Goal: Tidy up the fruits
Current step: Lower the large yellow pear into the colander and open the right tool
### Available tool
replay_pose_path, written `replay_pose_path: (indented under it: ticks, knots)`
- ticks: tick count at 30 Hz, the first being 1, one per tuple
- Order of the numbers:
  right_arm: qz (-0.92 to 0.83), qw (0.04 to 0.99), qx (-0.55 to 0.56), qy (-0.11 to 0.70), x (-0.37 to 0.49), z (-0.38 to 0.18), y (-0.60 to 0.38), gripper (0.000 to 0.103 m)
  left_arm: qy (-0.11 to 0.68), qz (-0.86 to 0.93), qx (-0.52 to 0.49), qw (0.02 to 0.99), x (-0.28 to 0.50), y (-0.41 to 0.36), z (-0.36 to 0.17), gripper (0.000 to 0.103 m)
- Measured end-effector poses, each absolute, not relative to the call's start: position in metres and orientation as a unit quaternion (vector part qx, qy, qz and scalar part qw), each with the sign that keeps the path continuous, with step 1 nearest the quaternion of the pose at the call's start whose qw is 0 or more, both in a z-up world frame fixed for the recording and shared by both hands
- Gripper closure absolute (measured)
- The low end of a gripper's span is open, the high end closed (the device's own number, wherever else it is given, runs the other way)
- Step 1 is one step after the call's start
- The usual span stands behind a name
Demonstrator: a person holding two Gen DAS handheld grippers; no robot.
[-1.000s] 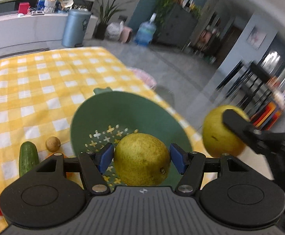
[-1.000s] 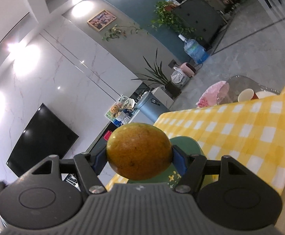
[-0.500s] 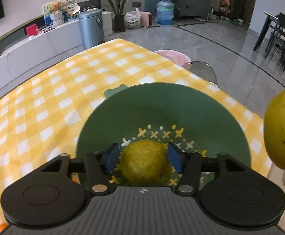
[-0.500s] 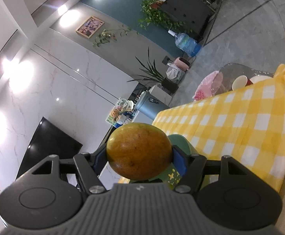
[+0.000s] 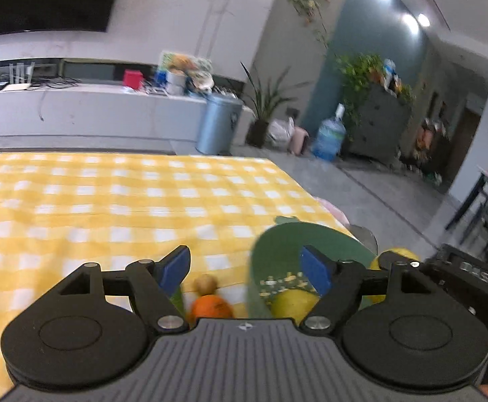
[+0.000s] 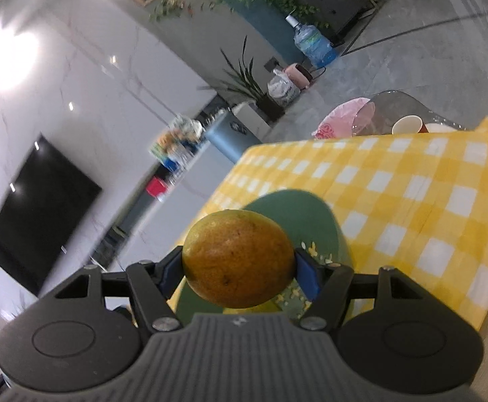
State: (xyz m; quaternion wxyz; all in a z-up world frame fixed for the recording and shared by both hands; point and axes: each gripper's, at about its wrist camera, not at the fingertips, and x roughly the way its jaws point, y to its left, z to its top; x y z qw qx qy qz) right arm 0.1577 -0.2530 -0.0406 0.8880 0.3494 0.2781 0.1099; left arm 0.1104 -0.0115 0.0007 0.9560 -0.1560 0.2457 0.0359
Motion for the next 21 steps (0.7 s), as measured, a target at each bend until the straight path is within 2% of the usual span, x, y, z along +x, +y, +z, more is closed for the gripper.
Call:
replay_pose_path:
  ticks: [7, 14, 21]
  knots:
    - [0.050, 0.906, 0.259, 0.331, 0.172, -0.041, -0.225, 0.037, 0.232, 0.045, -0.265, 0.935, 0.097, 0.036, -0.013, 0.015]
    - [0.000, 0.917, 0.147, 0.372, 0.193, -0.041, -0.190, 0.037, 0.222, 0.045, -0.270, 0.936, 0.089, 0.045, -0.012, 0.015]
    - [-0.053, 0.913, 0.108, 0.389, 0.215, -0.044, -0.181, 0.037, 0.225, 0.036, -0.307, 0.924, 0.091, 0.056, -0.021, 0.015]
